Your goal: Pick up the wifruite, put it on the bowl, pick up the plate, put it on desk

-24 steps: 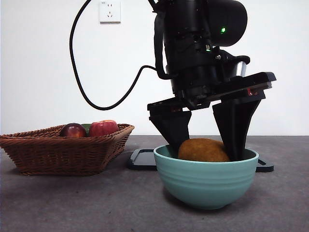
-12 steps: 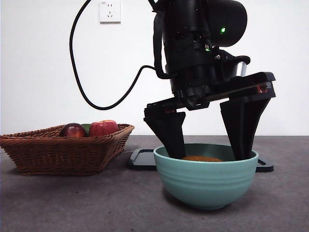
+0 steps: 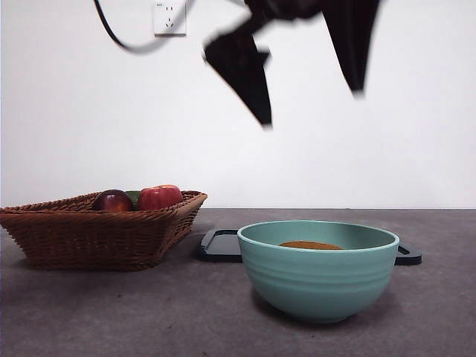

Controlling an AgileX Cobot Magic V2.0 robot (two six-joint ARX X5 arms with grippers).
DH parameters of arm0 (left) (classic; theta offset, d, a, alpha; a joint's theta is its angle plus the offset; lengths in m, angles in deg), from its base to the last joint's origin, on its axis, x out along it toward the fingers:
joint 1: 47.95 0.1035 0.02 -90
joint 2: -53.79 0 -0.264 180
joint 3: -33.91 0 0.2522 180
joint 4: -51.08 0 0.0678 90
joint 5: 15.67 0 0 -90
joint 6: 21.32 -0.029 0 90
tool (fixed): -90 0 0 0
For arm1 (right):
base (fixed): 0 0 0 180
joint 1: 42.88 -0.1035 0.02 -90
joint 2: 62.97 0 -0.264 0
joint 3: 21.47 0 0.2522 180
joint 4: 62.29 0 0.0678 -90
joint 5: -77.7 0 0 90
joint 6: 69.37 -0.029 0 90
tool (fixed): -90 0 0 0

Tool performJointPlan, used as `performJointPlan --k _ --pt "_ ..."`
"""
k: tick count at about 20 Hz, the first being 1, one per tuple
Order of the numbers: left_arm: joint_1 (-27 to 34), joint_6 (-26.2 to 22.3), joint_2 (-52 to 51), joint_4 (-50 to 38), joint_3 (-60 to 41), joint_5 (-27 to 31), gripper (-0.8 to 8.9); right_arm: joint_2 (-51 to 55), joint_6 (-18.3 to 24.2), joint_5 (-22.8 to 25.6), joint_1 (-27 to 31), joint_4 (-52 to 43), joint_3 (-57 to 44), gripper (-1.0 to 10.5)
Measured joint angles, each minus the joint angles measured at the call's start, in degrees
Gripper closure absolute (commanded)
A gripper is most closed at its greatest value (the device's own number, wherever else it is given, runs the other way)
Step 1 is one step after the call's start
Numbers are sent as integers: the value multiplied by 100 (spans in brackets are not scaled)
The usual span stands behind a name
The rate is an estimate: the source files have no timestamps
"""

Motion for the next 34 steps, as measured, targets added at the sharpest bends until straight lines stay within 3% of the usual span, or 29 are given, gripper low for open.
performJointPlan --k 6,9,15,21,28,31,34 --pt "153 -33 -1119 170 -155 94 309 -280 0 0 0 -15 0 420" --pt "299 -33 -1880 55 -1016 214 309 -568 0 -17 -85 -96 0 420" --pt "693 140 -3928 -999 -3338 236 313 -1261 26 -4 -660 -155 0 420" --pt "726 306 -5816 -1648 -4704 238 313 -1869 166 26 -1309 -240 0 420" --pt "726 446 -6404 -1801 -5316 238 313 -2465 173 920 -2052 -195 0 420" --pt "726 448 -6454 -1810 -5316 238 313 -2822 -4 1311 -2057 -13 0 420" --pt "726 472 -6509 -1823 -5316 238 313 -3309 -76 1327 -1939 -50 0 420"
